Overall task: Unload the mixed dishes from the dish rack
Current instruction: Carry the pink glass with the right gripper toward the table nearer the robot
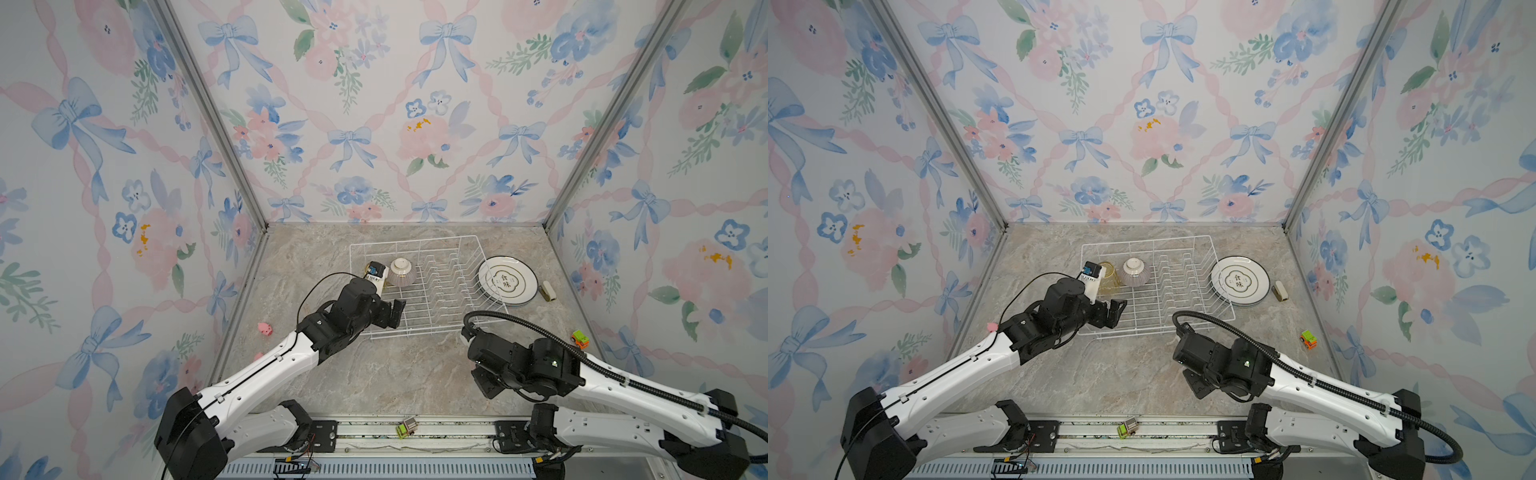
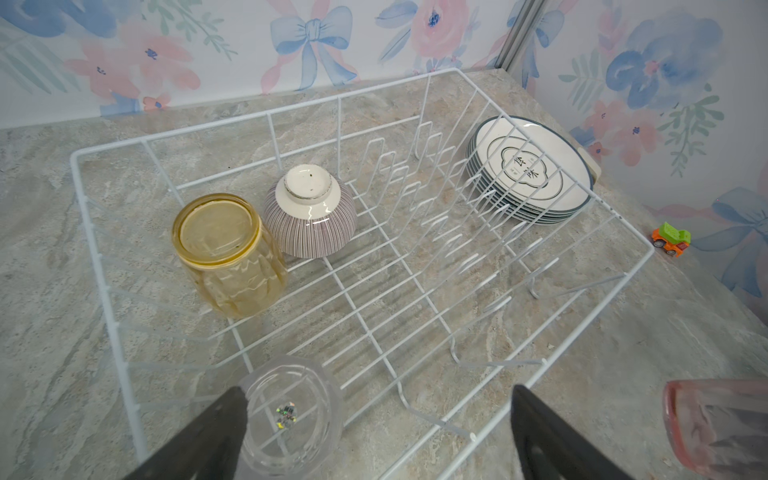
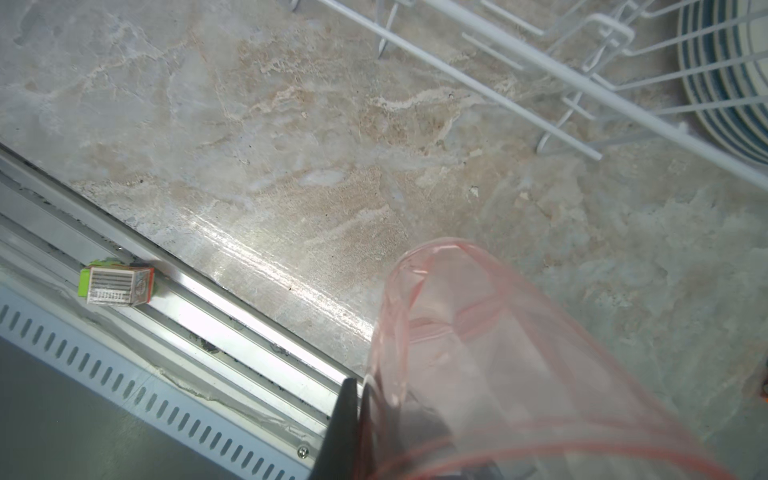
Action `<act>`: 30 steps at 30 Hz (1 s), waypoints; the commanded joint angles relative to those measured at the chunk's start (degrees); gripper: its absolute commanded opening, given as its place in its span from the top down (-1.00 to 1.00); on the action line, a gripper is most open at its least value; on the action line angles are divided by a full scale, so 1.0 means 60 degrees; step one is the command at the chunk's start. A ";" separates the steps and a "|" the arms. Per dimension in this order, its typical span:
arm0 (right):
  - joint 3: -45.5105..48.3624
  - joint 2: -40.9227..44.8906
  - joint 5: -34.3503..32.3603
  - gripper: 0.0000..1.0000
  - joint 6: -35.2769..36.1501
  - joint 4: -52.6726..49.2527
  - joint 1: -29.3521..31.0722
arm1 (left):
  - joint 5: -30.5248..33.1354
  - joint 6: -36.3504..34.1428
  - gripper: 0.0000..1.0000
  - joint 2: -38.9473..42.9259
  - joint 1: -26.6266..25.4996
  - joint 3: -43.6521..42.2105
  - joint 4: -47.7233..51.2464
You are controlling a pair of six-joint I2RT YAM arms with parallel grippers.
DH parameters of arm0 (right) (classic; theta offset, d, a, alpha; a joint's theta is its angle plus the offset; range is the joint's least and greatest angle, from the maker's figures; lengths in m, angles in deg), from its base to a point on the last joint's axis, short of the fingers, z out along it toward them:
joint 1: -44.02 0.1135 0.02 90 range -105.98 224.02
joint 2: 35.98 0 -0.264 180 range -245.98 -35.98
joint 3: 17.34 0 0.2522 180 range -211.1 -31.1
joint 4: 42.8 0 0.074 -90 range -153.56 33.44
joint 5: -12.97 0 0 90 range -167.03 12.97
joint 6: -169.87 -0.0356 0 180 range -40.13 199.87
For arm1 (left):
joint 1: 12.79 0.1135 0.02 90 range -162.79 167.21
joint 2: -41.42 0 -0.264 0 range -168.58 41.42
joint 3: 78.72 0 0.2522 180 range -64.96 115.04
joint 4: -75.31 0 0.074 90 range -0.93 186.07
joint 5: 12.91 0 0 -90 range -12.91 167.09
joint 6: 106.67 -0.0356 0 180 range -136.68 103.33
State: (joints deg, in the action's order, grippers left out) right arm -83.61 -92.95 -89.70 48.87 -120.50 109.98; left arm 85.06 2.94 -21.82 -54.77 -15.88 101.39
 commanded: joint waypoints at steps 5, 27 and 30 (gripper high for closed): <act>0.0578 -0.0838 0.0218 1.00 0.0405 0.1283 -0.0673 | 0.0317 -0.0047 -0.96 0.0199 -0.0087 -0.0152 0.0286; -0.0061 -0.3634 0.1803 1.00 0.2303 0.2438 -0.2807 | 0.0965 -0.0168 -0.96 0.0199 -0.0108 -0.0138 0.0999; -0.0176 -0.3823 0.1816 1.00 0.2358 0.2454 -0.2824 | 0.1052 -0.0164 -0.96 0.0199 -0.0107 -0.0131 0.1115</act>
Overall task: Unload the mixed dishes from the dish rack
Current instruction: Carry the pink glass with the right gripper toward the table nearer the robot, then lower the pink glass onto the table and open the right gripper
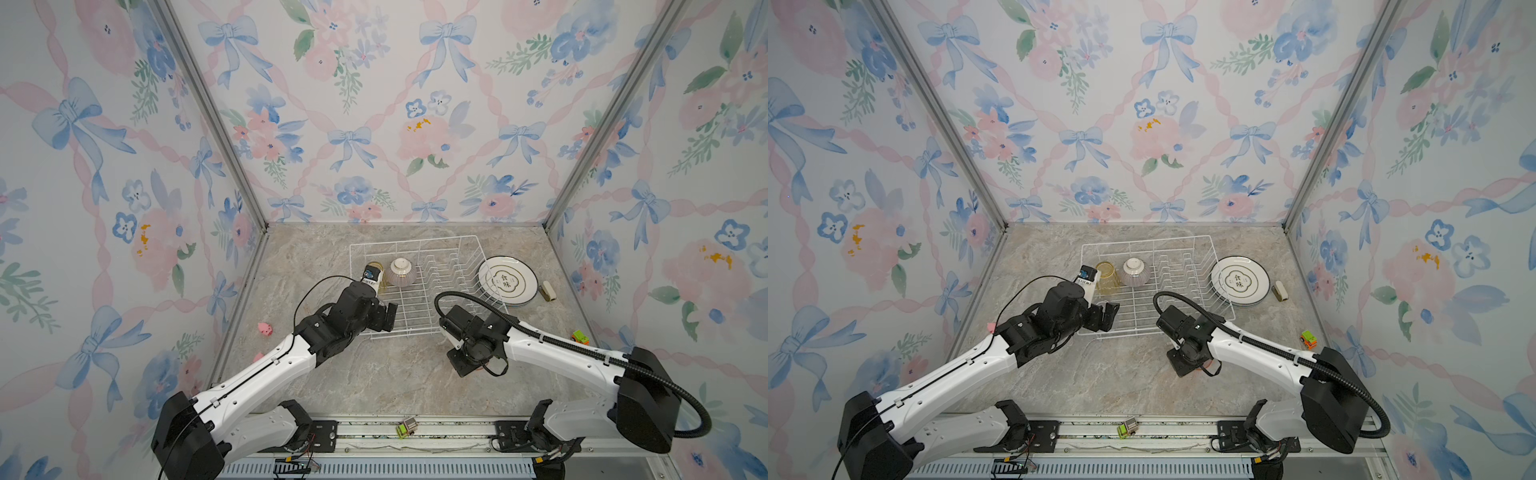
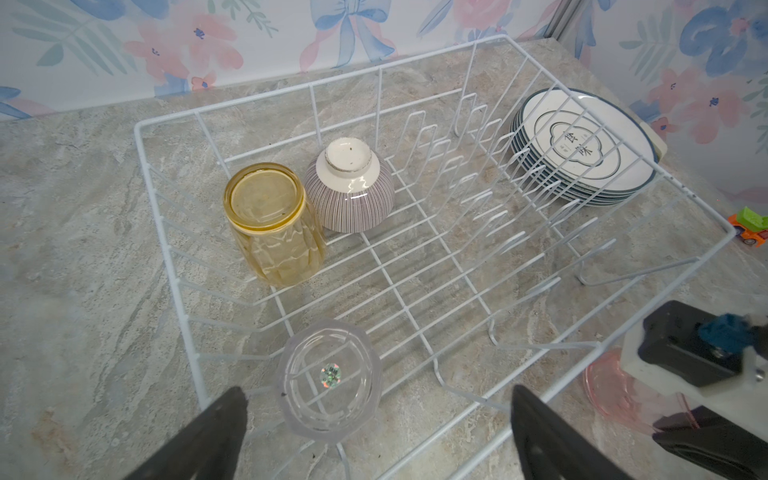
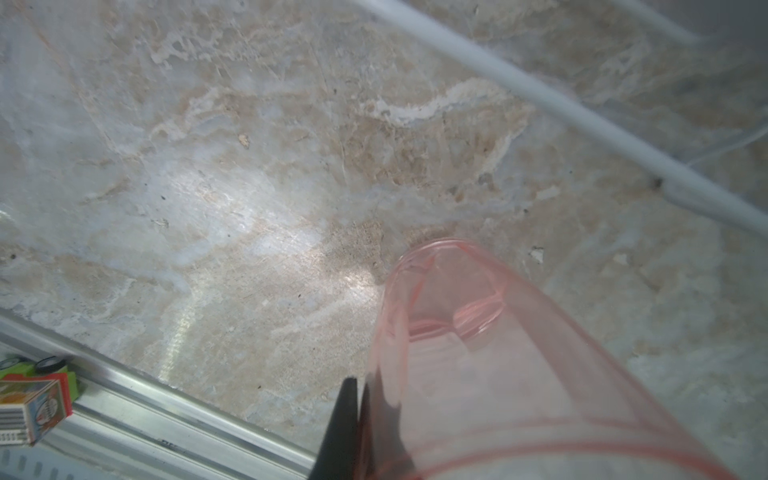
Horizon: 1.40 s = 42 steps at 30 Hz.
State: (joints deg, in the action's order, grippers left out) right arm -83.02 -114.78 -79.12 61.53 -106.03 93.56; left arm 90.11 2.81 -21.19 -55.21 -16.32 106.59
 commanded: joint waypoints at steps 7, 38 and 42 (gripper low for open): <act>-0.0396 -0.0198 0.0003 0.63 0.0317 -0.0060 -0.0112 | 0.0342 -0.0107 -0.96 0.0079 -0.0022 -0.0050 0.0616; -0.2221 0.4313 0.0619 -0.34 0.0415 0.0105 -0.0955 | -0.0161 -0.0182 -0.88 -0.2298 0.0696 0.1425 0.2002; -0.2066 0.4636 0.0743 -0.35 0.0438 0.0258 -0.1310 | -0.0251 -0.0253 -0.86 -0.2621 0.0893 0.1511 0.2021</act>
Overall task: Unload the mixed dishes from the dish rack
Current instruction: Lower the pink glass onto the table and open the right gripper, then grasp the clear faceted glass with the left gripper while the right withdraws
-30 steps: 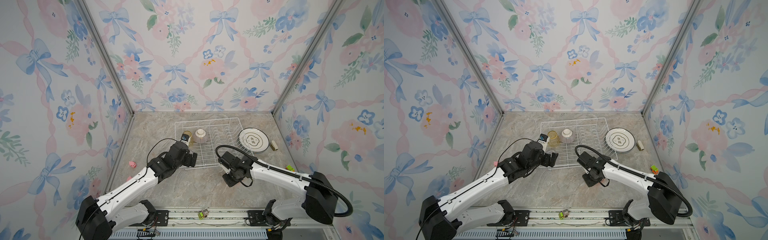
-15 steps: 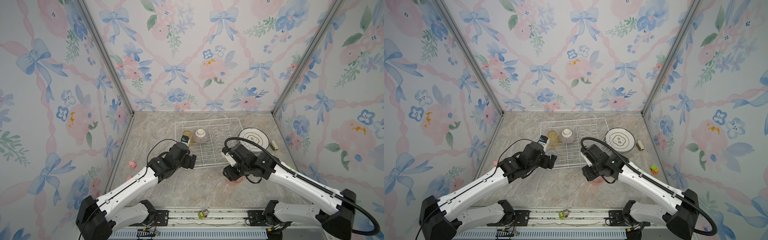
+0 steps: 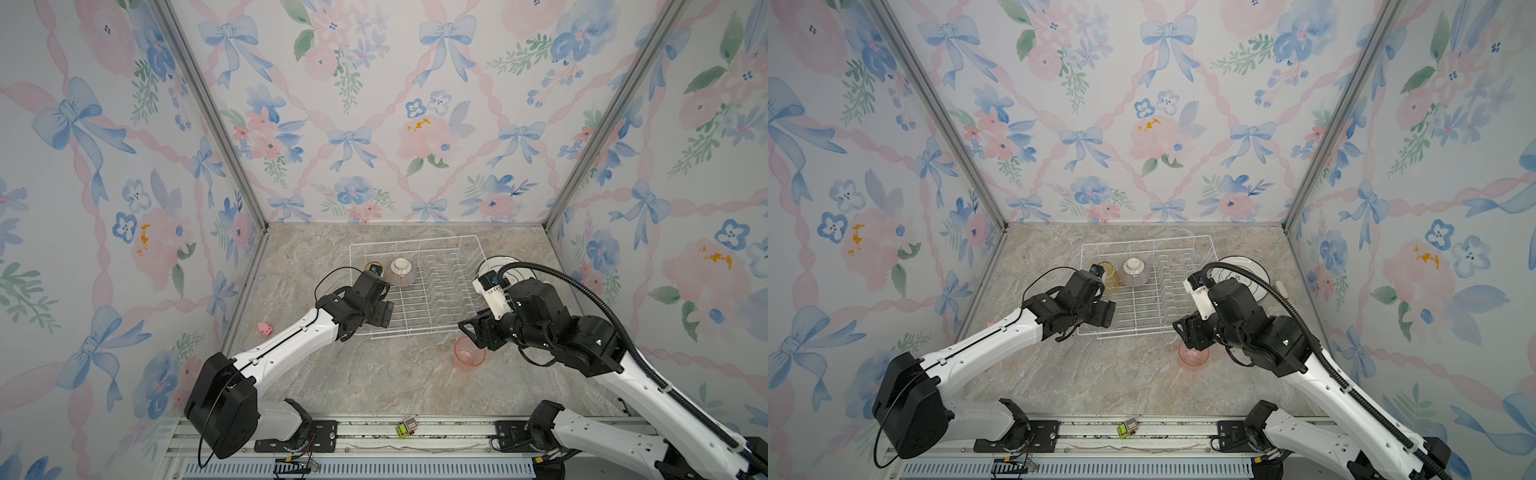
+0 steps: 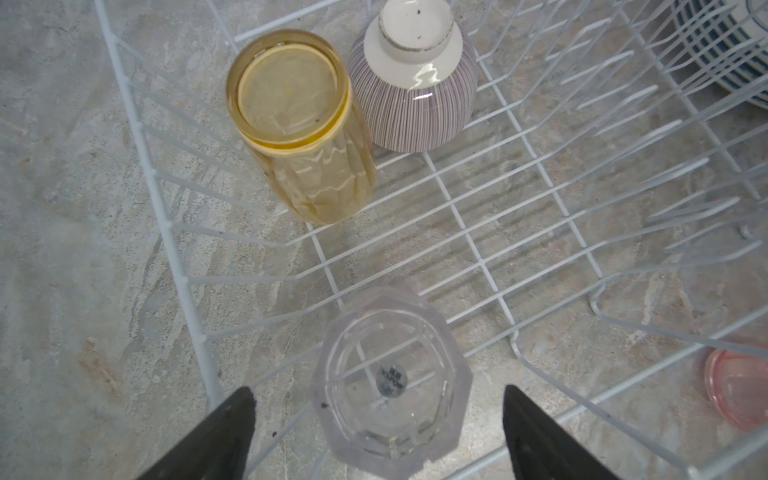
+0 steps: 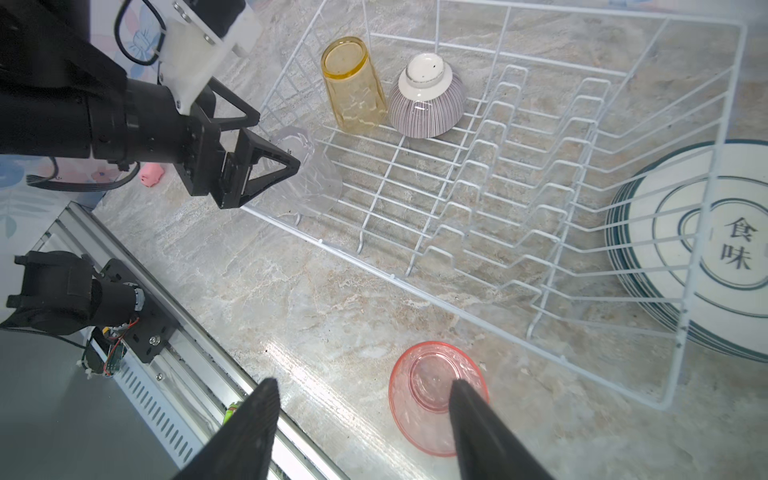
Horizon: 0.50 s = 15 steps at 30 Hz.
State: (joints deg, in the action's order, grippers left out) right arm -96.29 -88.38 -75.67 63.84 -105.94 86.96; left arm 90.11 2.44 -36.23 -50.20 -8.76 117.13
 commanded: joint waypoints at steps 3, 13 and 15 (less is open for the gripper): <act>0.0229 0.0394 0.0280 -0.36 0.0101 0.0277 -0.0469 | -0.0522 -0.0271 -0.88 -0.0320 0.0151 0.0278 0.0272; 0.0523 0.0451 0.0848 -0.37 0.0171 0.0553 -0.1120 | -0.0806 -0.0388 -0.81 -0.1085 0.0141 0.0562 0.0268; 0.0526 0.0415 0.0919 -0.36 0.0182 0.0581 -0.1179 | -0.0814 -0.0398 -0.79 -0.1230 0.0152 0.0615 0.0265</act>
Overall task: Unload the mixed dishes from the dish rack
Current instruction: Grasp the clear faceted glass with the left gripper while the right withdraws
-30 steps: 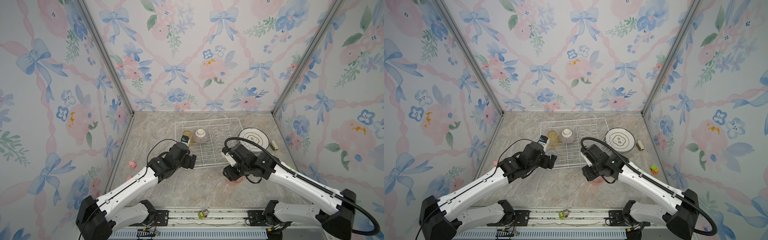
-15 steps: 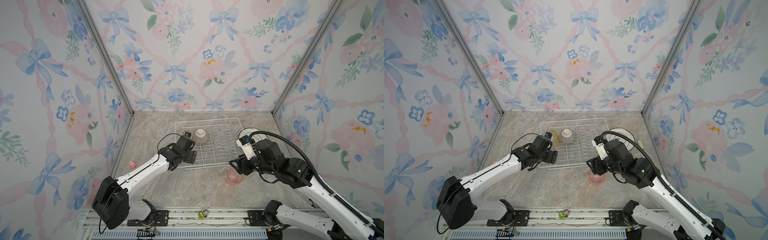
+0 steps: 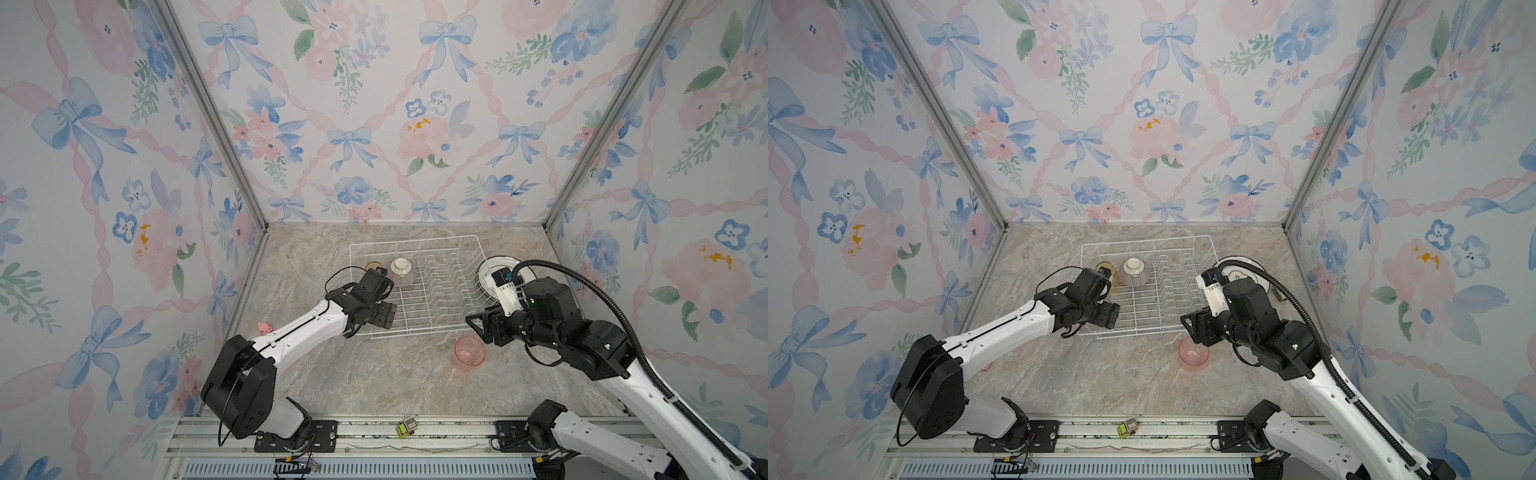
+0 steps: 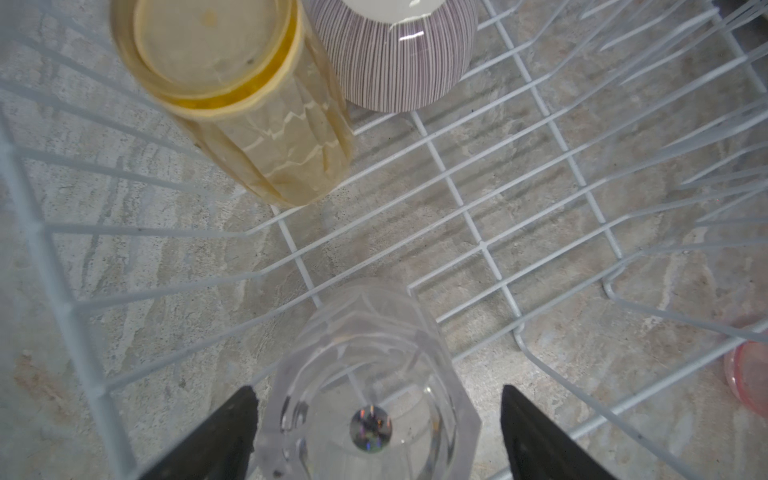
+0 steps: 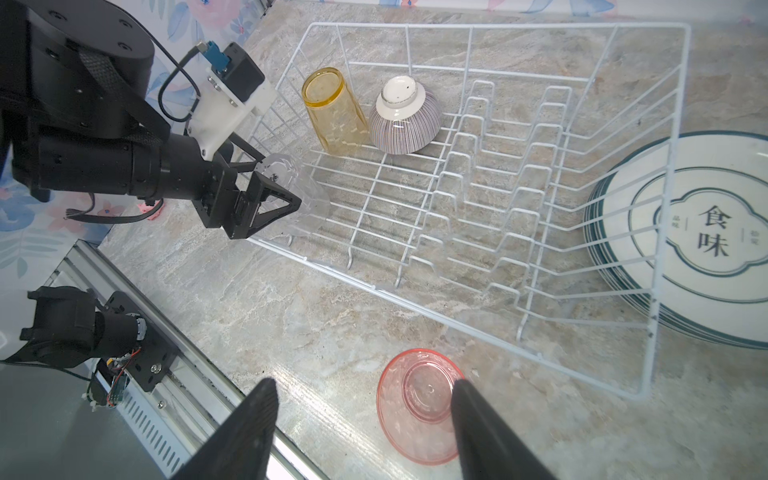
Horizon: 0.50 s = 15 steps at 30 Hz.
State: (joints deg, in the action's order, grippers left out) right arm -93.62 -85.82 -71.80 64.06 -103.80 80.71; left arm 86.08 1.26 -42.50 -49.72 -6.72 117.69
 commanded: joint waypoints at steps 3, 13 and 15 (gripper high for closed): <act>0.0136 -0.0035 0.0341 -0.36 0.0161 0.0257 -0.0209 | -0.0151 -0.0229 -0.75 -0.0385 0.0075 0.0383 0.0201; 0.0298 -0.0097 0.0577 -0.37 0.0172 0.0402 -0.0474 | -0.0050 -0.0265 -0.45 -0.0735 0.0089 0.0553 0.0570; 0.0311 -0.0119 0.0633 -0.37 0.0170 0.0440 -0.0487 | -0.0063 -0.0264 -0.40 -0.0720 0.0092 0.0496 0.0580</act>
State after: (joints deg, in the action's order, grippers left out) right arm -92.60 -86.35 -69.26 64.35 -102.25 78.46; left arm 86.04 0.23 -46.22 -49.50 -4.28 119.01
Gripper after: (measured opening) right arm 0.686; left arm 0.709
